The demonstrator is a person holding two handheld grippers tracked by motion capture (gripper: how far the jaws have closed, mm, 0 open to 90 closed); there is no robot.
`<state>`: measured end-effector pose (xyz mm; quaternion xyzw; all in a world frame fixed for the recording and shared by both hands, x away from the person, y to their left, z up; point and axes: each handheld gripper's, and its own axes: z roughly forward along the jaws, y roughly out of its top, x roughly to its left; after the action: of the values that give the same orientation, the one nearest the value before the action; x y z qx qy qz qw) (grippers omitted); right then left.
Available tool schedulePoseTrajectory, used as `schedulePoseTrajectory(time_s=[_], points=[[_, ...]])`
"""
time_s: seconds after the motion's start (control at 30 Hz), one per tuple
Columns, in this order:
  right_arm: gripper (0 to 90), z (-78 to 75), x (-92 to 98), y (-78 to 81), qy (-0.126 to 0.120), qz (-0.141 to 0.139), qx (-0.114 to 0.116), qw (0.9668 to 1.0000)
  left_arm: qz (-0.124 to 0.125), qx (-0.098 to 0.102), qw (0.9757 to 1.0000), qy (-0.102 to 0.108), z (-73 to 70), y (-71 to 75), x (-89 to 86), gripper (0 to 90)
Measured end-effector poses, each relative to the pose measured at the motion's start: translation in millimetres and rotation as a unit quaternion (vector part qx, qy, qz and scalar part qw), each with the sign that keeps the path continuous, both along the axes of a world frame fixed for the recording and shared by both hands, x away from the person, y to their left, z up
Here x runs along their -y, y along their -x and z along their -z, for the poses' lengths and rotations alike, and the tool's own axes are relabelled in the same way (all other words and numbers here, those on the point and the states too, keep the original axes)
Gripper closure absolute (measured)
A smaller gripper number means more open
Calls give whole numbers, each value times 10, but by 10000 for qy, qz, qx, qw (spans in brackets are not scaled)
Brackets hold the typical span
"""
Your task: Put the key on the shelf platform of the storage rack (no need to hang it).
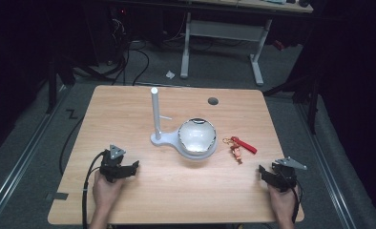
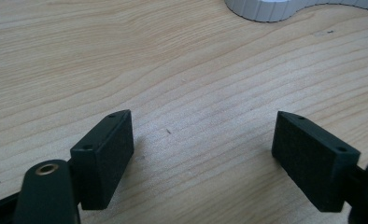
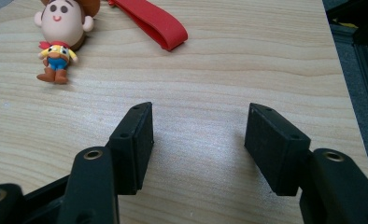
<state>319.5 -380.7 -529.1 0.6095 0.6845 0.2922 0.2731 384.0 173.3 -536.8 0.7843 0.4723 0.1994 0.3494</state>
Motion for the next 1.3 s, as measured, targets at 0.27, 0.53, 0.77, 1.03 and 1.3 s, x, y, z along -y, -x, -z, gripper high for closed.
schedulePoseTrajectory(time_s=[0.27,0.53,0.77,1.03,1.3], points=[[408,0,0,-2,-6,-38,-4,10000,2,-2,10000,1,0,1,-2,213],[381,0,-6,-12,0,-76,-19,10000,1,-2,10000,2,0,1,-2,213],[370,-5,-16,-12,0,-63,-63,10000,1,-2,10000,2,-1,1,-2,213],[308,-13,-20,-25,-23,-151,-140,9998,0,-1,10000,2,-1,0,-2,213],[232,-72,-23,14,-159,-240,-20,9996,1,-1,10000,2,-1,0,-2,213]])
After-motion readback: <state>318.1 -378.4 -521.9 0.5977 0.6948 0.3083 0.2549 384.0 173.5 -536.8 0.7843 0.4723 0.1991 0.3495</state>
